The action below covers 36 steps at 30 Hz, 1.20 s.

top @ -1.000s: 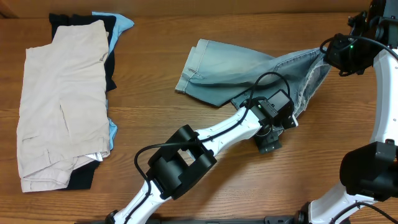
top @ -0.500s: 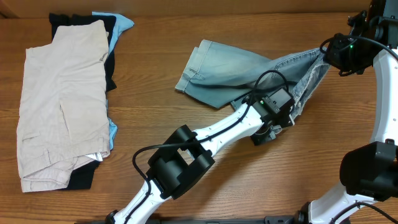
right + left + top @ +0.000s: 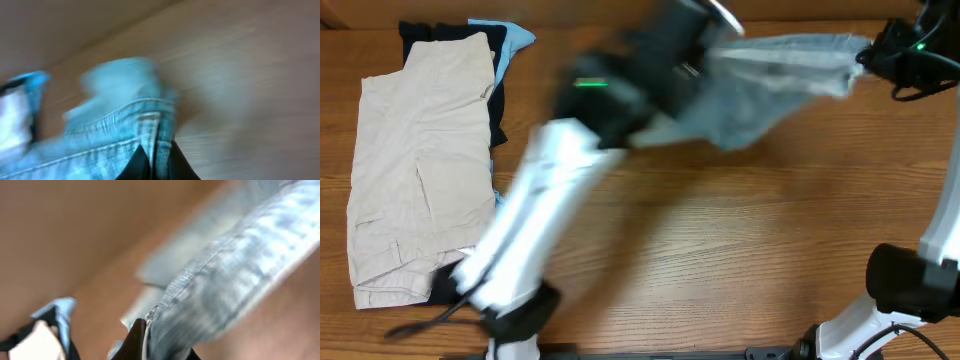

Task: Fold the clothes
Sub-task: 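Lift the shorts with both grippers and lay them flat mid-table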

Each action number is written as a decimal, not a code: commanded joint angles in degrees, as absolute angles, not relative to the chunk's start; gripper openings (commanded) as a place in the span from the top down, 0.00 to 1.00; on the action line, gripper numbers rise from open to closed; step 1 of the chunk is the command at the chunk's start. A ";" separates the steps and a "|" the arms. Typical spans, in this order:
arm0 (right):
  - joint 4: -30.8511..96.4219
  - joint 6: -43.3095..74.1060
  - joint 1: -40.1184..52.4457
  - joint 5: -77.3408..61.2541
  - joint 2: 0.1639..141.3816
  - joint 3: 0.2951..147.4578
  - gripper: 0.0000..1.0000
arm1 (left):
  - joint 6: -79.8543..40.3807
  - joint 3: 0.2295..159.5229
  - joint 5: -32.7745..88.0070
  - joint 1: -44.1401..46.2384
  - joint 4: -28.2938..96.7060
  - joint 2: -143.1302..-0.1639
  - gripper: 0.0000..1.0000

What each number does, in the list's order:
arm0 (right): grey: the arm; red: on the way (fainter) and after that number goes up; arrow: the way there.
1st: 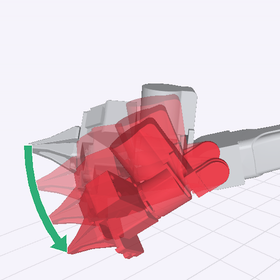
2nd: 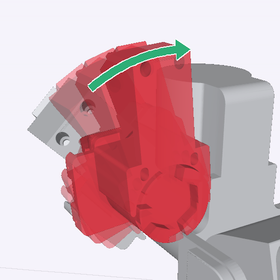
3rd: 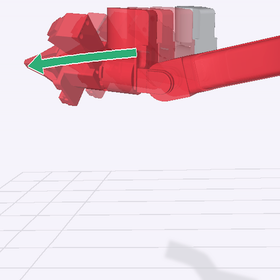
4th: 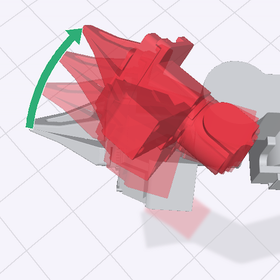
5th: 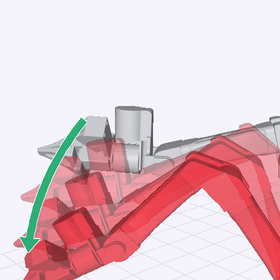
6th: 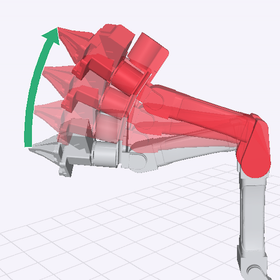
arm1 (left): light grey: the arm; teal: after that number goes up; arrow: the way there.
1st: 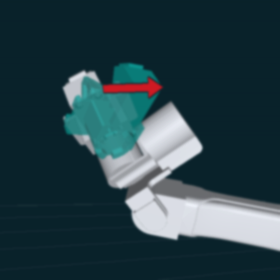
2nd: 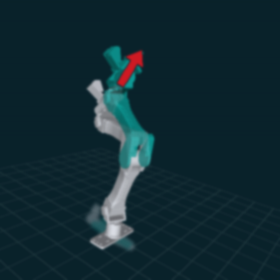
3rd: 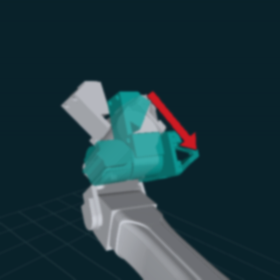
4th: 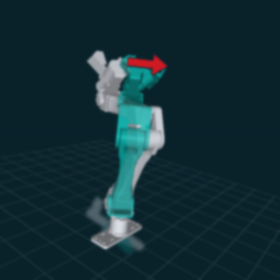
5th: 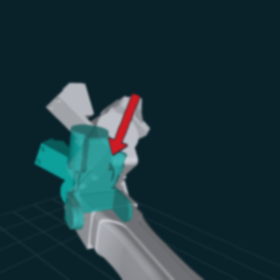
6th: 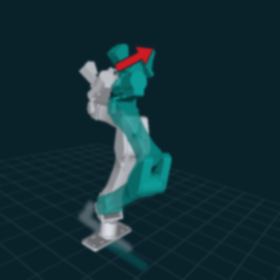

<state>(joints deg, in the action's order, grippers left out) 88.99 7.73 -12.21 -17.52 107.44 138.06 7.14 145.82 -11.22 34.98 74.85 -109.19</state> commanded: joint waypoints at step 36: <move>96.57 11.81 -13.56 -6.57 74.65 139.06 0.96 | -1.54 148.94 -19.88 23.27 90.17 -80.82 0.96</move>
